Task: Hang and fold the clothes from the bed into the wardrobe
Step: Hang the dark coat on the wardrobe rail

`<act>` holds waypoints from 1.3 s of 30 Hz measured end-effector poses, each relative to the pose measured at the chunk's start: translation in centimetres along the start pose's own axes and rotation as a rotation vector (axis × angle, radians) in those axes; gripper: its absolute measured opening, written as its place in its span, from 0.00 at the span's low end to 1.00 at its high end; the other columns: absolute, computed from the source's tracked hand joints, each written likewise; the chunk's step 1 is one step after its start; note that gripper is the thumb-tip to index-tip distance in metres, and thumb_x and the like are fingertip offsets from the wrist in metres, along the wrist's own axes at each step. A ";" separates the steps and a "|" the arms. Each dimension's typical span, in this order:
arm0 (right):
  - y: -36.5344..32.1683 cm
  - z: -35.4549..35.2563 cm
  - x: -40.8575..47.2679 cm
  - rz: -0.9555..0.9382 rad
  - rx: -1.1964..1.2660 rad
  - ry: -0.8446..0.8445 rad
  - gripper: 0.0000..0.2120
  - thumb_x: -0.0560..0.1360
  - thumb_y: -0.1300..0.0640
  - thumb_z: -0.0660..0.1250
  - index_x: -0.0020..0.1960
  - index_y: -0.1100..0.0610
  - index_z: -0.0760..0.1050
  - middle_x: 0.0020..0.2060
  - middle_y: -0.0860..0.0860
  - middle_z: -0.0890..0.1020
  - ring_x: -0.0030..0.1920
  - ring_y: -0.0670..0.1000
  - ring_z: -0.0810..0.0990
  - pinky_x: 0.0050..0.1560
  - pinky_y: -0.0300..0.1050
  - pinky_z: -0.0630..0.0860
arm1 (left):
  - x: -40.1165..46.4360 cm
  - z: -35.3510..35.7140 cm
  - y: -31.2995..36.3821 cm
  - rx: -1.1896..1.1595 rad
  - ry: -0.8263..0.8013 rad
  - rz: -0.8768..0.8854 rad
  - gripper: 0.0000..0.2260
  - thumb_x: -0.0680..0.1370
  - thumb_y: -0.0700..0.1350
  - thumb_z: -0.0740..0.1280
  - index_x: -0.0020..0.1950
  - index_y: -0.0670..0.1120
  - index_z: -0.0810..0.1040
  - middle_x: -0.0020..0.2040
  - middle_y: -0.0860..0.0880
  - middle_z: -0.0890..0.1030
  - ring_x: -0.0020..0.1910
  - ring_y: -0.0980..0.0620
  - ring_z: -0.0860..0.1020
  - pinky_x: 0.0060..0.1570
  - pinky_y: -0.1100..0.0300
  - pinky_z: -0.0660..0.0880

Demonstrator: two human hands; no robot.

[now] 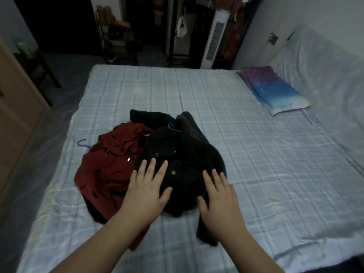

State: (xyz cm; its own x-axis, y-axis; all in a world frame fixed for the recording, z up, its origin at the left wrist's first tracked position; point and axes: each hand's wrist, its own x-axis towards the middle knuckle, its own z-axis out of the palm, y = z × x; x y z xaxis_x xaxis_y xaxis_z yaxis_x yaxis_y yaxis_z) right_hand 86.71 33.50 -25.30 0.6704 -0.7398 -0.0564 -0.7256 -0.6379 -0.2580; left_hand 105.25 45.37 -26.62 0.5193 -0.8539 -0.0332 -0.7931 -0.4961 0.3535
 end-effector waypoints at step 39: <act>7.5 12.5 32.8 0.071 -0.002 -0.440 0.19 0.77 0.60 0.61 0.67 0.57 0.63 0.62 0.58 0.71 0.57 0.62 0.77 0.45 0.52 0.71 | 17.0 8.3 -0.8 -0.108 -0.081 -0.372 0.35 0.79 0.49 0.63 0.81 0.52 0.46 0.81 0.47 0.52 0.80 0.45 0.47 0.77 0.45 0.54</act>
State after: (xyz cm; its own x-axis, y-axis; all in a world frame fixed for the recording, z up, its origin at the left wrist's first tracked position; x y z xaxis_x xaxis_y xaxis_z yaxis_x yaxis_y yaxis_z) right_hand 105.25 7.12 -41.13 0.6211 -0.6204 -0.4789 -0.7720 -0.5898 -0.2371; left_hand 112.11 29.91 -35.22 0.7348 -0.6308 -0.2493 -0.5152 -0.7582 0.3998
